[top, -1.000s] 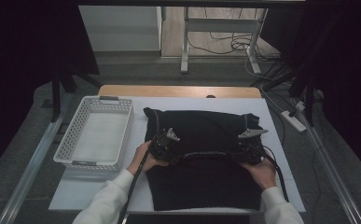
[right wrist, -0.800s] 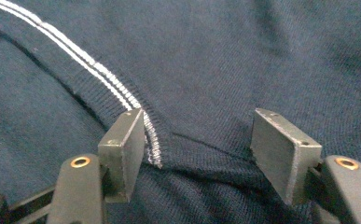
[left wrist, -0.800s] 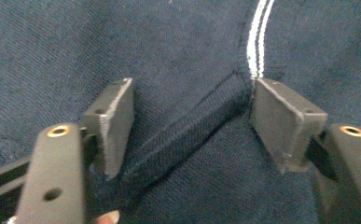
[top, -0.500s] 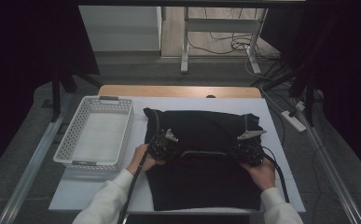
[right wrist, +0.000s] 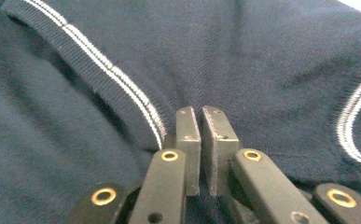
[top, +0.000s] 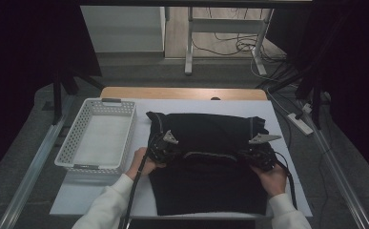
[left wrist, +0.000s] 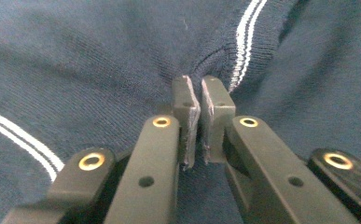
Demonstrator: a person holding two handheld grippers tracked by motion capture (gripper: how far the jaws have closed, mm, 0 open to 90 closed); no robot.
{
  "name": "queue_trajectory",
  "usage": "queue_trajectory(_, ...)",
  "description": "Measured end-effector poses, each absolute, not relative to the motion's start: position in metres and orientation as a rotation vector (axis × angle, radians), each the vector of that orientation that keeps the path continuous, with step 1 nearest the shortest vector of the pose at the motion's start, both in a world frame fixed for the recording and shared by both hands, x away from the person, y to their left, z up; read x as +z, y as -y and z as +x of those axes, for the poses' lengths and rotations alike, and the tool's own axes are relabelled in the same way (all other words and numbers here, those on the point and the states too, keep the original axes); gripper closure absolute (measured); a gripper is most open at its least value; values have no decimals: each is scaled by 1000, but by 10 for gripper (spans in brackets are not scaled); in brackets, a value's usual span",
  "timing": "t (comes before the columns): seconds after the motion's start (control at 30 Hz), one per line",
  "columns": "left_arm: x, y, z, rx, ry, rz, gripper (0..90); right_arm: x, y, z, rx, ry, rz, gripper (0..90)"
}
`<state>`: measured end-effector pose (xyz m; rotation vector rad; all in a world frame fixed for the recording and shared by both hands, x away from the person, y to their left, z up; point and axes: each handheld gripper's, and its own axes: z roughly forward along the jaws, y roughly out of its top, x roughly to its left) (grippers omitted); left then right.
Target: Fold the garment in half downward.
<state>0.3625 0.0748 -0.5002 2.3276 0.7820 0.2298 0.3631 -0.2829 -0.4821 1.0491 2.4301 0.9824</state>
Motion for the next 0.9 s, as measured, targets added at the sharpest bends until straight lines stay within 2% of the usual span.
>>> queue_trajectory(0.53,-480,-76,339,255,-729,2269,840,-459,293,335,1066,-2371,1000,853)
queue_trajectory(0.9,-479,-80,332,243,-732,2251,839,-457,293,325,1081,-2378,982,853)
